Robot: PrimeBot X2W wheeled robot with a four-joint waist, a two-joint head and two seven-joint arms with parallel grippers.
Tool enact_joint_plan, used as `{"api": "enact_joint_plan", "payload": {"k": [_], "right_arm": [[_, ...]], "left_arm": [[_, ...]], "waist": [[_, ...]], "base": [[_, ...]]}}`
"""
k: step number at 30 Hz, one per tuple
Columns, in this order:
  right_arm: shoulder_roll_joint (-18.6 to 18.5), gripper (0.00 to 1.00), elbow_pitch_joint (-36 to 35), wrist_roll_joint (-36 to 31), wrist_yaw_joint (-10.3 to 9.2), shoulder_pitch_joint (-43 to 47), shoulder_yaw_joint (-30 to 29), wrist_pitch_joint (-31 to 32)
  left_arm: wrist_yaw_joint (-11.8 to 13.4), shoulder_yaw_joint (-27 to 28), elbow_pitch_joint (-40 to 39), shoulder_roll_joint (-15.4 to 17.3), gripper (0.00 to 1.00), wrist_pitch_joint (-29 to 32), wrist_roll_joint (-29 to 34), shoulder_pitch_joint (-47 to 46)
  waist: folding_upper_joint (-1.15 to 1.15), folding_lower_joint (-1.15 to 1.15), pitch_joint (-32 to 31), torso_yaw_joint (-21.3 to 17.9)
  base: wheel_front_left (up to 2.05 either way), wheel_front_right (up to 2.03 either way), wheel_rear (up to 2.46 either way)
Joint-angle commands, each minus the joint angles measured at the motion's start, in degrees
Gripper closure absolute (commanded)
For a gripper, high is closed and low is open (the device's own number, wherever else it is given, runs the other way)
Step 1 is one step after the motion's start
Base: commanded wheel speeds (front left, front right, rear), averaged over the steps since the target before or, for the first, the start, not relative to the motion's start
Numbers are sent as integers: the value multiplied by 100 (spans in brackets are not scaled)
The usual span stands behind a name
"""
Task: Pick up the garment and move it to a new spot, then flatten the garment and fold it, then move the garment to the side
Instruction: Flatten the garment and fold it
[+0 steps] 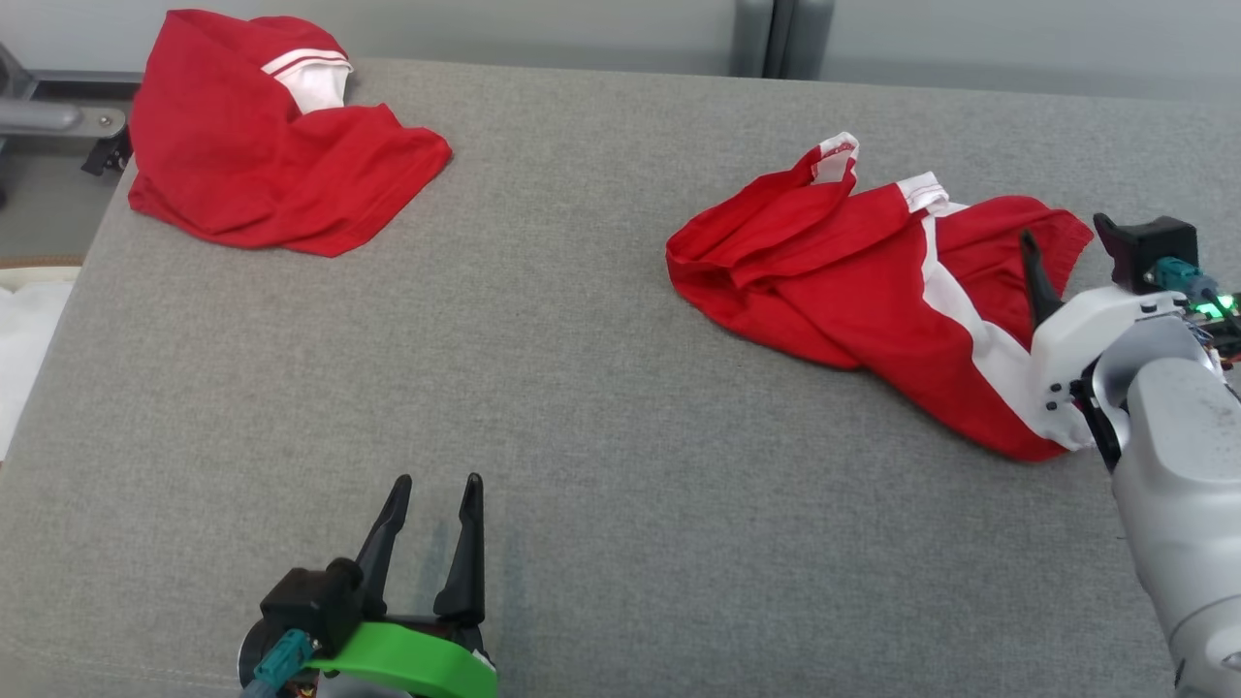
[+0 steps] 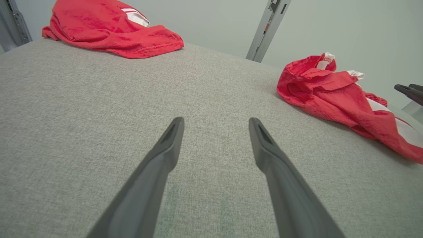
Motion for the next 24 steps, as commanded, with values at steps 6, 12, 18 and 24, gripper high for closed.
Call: {"api": "enact_joint_plan", "payload": {"k": [6,12,18,24], "right_arm": [[278,0,104,269,-10,-454,426,-25],[231,0,393,546,-10,-784,518,15],[128,2,779,724,-9,-971,347,101],[339,100,872,957,-9,-998,399,34]], "left_arm": [[-18,-76,6,12,0,-3,-47,-209],[-18,-149,25,12,0,-2,-112,-289],[-18,-140,6,12,0,-3,-166,-356],[-15,-83,-3,12,0,-3,-159,-344]], "waist": [[0,0,251,270],[0,0,434,542],[0,0,575,686],[0,0,592,560]], "base": [[0,0,0],[0,0,0],[0,0,0],[0,0,0]]}}
